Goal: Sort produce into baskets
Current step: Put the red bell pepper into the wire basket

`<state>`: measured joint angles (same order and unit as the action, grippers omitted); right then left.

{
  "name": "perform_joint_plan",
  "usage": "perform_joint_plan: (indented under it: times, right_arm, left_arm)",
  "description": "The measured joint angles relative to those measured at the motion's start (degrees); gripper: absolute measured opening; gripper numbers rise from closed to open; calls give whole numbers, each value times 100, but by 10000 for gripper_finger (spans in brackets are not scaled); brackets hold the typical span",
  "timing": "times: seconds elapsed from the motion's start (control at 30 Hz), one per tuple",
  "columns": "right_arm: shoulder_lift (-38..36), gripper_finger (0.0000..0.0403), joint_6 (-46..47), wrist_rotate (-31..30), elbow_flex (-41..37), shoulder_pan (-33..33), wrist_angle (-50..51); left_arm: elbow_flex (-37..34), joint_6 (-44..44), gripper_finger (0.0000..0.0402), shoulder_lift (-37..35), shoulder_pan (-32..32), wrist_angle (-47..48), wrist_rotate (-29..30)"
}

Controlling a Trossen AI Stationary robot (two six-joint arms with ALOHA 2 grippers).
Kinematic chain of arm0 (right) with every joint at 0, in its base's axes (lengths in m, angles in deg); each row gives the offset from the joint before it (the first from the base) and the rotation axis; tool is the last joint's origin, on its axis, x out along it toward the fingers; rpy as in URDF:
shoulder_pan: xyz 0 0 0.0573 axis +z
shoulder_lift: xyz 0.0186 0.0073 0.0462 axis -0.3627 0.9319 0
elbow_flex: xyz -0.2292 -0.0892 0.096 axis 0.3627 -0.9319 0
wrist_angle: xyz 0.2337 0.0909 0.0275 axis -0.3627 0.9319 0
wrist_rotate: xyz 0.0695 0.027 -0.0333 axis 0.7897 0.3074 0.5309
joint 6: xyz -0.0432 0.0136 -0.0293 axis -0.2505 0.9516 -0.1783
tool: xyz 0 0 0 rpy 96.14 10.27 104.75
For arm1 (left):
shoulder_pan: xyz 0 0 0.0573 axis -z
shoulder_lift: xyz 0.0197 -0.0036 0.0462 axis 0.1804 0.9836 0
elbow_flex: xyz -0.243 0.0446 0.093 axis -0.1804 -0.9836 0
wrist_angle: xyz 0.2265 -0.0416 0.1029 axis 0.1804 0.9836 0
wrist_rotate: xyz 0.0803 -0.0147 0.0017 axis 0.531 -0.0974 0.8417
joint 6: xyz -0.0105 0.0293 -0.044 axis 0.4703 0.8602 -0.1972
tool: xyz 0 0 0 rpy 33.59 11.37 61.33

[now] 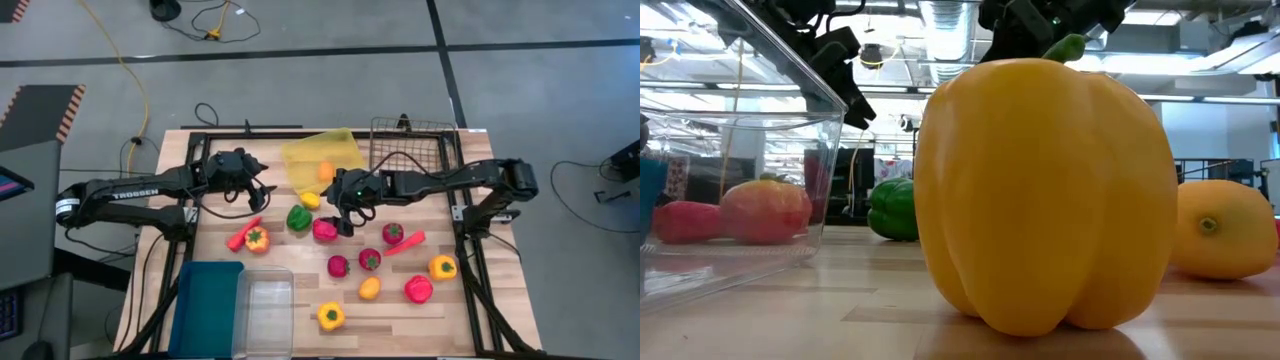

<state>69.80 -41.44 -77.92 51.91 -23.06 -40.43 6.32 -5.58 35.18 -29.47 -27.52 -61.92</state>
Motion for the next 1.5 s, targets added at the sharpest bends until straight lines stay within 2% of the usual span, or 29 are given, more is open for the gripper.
perform_joint_plan:
  times: [0.37,0.63,0.83,1.07,1.23,1.5]
  right_arm:
    - [91,378,21,0,0,96,281]
    - [861,378,29,1,0,86,112]
    - [1232,378,414,14,0,34,143]
    - [1329,378,487,307,-2,15,267]
    - [1325,376,753,330,-2,-21,453]
    - [1316,358,670,327,2,-12,698]
  left_arm:
    - [0,-60,320,0,0,1,-2]
    - [0,-107,320,0,0,3,-4]
    - [0,-107,320,2,-2,3,-3]
    - [2,-144,320,2,-2,5,-4]
    - [2,-149,320,2,-2,5,-4]
    - [2,-151,320,2,-2,5,-4]
